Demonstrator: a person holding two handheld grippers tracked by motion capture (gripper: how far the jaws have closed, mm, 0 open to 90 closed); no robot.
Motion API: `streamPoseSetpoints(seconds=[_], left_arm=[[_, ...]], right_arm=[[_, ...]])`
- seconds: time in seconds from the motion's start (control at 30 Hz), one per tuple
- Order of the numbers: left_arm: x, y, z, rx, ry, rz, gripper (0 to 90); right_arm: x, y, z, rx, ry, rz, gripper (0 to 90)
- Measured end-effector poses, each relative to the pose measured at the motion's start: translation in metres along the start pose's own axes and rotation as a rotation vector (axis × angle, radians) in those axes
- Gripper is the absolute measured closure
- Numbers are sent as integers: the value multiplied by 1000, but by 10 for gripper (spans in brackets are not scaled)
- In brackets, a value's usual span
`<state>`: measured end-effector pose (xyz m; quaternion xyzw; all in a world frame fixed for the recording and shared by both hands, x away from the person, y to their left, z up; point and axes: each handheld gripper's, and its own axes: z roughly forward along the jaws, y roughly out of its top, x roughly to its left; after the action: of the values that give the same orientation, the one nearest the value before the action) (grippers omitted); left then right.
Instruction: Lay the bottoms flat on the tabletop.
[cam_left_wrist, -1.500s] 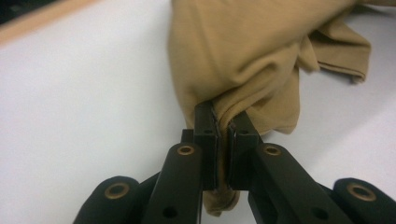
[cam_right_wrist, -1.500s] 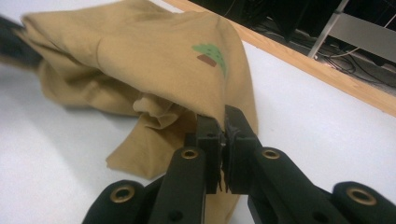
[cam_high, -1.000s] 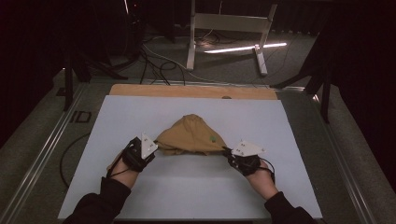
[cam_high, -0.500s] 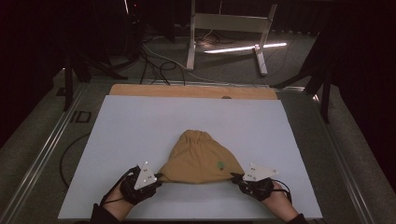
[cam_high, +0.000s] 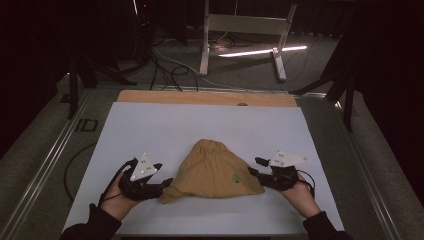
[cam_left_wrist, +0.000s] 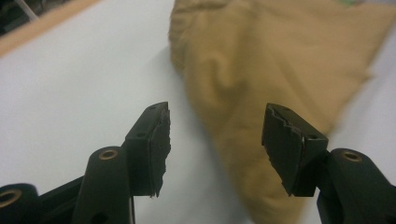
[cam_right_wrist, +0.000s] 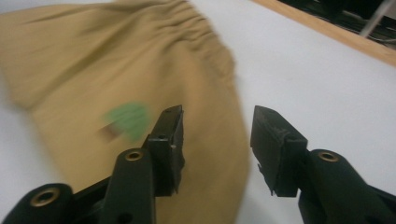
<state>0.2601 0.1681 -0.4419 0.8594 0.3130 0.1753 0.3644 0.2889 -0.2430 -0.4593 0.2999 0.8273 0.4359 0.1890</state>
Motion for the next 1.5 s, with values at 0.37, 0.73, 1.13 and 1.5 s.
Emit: streamPoseSetpoints(seconds=[0.37,0.73,1.13,1.5], left_arm=[[5,-7,65,86,-136,-123,410],[-10,-12,86,159,-138,-119,414],[-5,-13,80,114,-113,-143,891],[4,-8,51,118,-78,-95,900]], right_arm=[[-18,-1,75,130,21,20,569],[-20,-11,89,241,51,29,653],[-17,-8,79,208,4,-8,886],[-22,-14,25,161,-42,17,885]])
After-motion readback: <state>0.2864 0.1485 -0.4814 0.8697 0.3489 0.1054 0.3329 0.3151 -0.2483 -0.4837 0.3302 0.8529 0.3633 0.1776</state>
